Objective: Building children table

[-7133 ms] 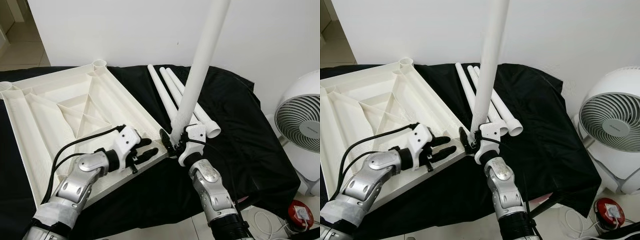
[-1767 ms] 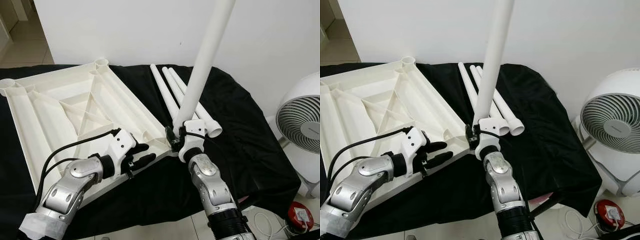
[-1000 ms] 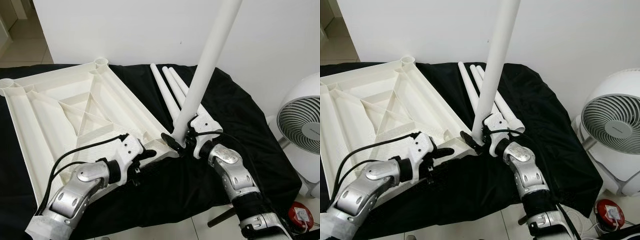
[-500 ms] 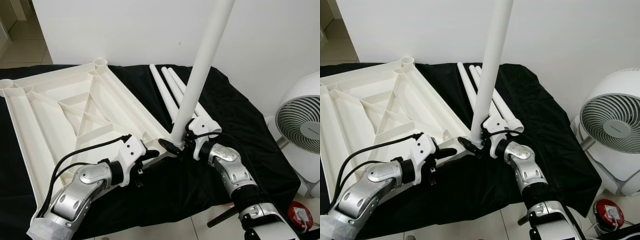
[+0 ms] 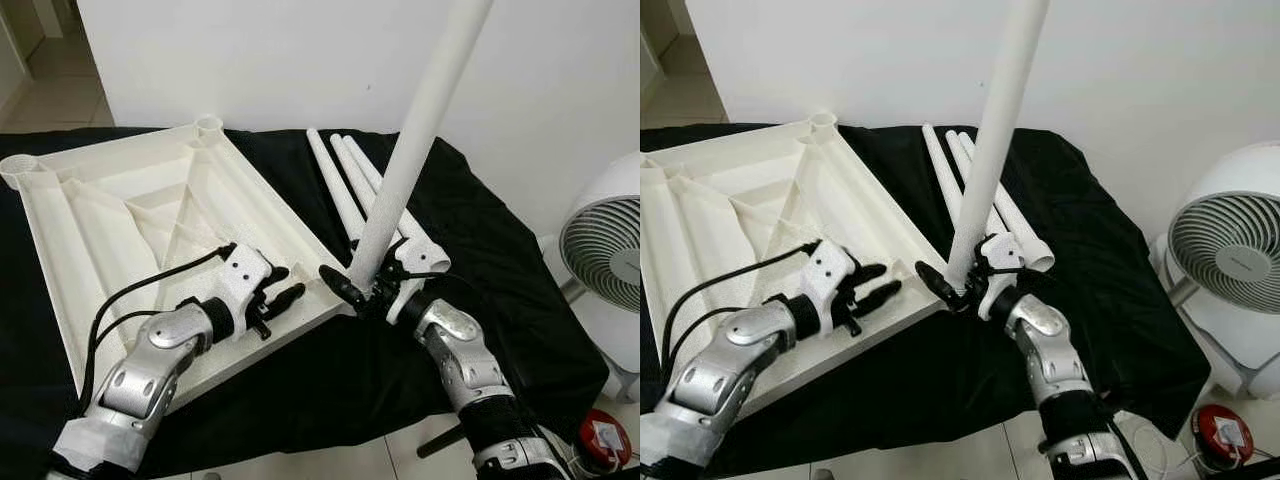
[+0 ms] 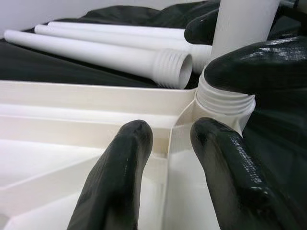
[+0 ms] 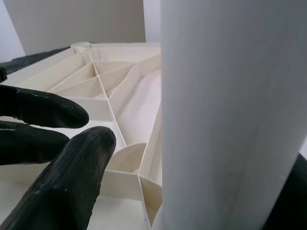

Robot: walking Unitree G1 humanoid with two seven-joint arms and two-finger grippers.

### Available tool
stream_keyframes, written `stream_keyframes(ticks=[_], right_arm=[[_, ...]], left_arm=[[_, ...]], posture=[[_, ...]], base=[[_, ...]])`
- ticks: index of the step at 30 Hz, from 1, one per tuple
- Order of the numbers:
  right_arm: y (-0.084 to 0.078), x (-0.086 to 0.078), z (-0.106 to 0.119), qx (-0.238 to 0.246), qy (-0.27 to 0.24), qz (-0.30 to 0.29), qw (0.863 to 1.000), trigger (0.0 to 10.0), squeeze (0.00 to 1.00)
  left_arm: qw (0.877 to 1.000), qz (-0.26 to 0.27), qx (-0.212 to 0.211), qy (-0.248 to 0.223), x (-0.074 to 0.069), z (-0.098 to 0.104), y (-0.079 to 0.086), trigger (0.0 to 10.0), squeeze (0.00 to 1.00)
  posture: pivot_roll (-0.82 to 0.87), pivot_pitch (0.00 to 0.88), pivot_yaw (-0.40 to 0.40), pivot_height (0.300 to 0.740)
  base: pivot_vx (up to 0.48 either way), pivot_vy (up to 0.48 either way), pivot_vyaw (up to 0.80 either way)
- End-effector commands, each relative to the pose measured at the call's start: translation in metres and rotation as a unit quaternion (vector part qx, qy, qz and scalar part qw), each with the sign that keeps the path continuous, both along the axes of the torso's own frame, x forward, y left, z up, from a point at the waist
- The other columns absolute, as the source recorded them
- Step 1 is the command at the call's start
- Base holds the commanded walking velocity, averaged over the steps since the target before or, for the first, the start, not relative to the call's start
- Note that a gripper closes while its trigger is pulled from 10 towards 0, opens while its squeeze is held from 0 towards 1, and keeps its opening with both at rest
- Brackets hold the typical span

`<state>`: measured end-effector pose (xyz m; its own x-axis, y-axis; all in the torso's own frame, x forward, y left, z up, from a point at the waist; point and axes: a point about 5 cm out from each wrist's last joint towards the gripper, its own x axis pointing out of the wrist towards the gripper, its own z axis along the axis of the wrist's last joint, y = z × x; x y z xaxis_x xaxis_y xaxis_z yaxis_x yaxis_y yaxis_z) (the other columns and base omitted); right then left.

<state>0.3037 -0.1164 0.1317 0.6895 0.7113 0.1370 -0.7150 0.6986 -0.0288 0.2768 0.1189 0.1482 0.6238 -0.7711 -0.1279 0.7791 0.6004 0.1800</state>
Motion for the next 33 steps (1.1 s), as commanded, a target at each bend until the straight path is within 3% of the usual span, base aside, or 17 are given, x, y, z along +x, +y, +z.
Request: stream_keyframes(ticks=[1, 8, 12, 14, 15, 21, 22, 25, 26, 29, 30, 32, 33], right_arm=[[-0.006, -0.004, 0.003, 0.014, -0.006, -0.016, 1.000, 10.0, 0.00], [-0.014, -0.020, 0.005, 0.036, -0.019, -0.053, 0.998, 10.0, 0.00], [-0.018, -0.033, 0.005, 0.051, -0.025, -0.097, 0.994, 10.0, 0.00], [-0.018, -0.033, 0.005, 0.051, -0.025, -0.097, 0.994, 10.0, 0.00], [-0.019, -0.043, 0.002, 0.060, -0.017, -0.105, 0.993, 10.0, 0.00], [-0.022, -0.058, -0.003, 0.058, 0.002, -0.112, 0.992, 10.0, 0.00], [-0.023, -0.062, -0.005, 0.056, 0.009, -0.110, 0.992, 4.6, 0.00], [-0.024, -0.064, -0.006, 0.056, 0.015, -0.109, 0.992, 4.6, 0.00], [-0.028, -0.067, -0.007, 0.051, 0.019, -0.113, 0.992, 0.0, 0.00], [-0.031, -0.067, -0.007, 0.046, 0.021, -0.119, 0.992, 0.0, 0.00], [-0.030, -0.065, -0.008, 0.044, 0.025, -0.112, 0.992, 7.0, 0.00], [-0.030, -0.065, -0.008, 0.044, 0.025, -0.112, 0.992, 7.0, 0.00], [-0.028, -0.064, -0.008, 0.043, 0.028, -0.108, 0.993, 10.0, 0.00]], left_arm=[[1.000, 0.016, 0.008, -0.008, 0.005, 0.000, 0.003, 10.0, 0.00], [0.999, 0.029, 0.013, -0.011, 0.008, 0.001, 0.007, 10.0, 0.00], [1.000, 0.011, 0.016, -0.013, 0.005, 0.002, 0.007, 10.0, 0.00], [1.000, 0.011, 0.016, -0.013, 0.005, 0.002, 0.007, 10.0, 0.00], [1.000, -0.004, 0.022, -0.003, 0.002, -0.001, 0.009, 10.0, 0.00], [0.999, -0.040, 0.033, 0.004, -0.002, -0.003, 0.008, 10.0, 0.00], [0.998, -0.044, 0.041, 0.006, -0.001, -0.004, 0.008, 10.0, 0.00], [0.998, -0.046, 0.047, 0.008, -0.001, -0.005, 0.009, 10.0, 0.00], [0.997, -0.042, 0.061, 0.009, 0.002, -0.009, 0.011, 10.0, 0.00], [0.997, -0.037, 0.070, 0.009, 0.004, -0.010, 0.013, 10.0, 0.00], [0.997, -0.035, 0.075, 0.012, 0.005, -0.011, 0.014, 10.0, 0.00], [0.997, -0.035, 0.075, 0.012, 0.005, -0.011, 0.014, 10.0, 0.00], [0.996, -0.034, 0.079, 0.011, 0.005, -0.011, 0.015, 10.0, 0.00]], posture=[[0.01, 0.000, -0.067, 0.740], [0.00, 0.000, -0.063, 0.740], [0.01, 0.000, -0.061, 0.740], [0.01, 0.000, -0.061, 0.740], [0.00, 0.000, -0.048, 0.740], [-0.01, 0.000, -0.042, 0.740], [-0.01, 0.000, -0.034, 0.740], [-0.01, 0.000, -0.034, 0.740], [-0.02, 0.000, -0.023, 0.740], [-0.02, 0.000, -0.024, 0.740], [-0.01, 0.000, -0.022, 0.740], [-0.01, 0.000, -0.022, 0.740], [-0.01, 0.000, -0.022, 0.740]], base=[[0.000, 0.000, 0.00], [0.000, 0.000, 0.00], [0.000, 0.000, 0.00], [0.000, 0.000, 0.00], [0.000, 0.000, 0.00], [0.000, 0.000, 0.00], [0.000, 0.000, 0.00], [0.000, 0.000, 0.00], [0.000, 0.000, 0.00], [0.000, 0.000, 0.00], [0.000, 0.000, 0.00], [0.000, 0.000, 0.00], [0.000, 0.000, 0.00]])
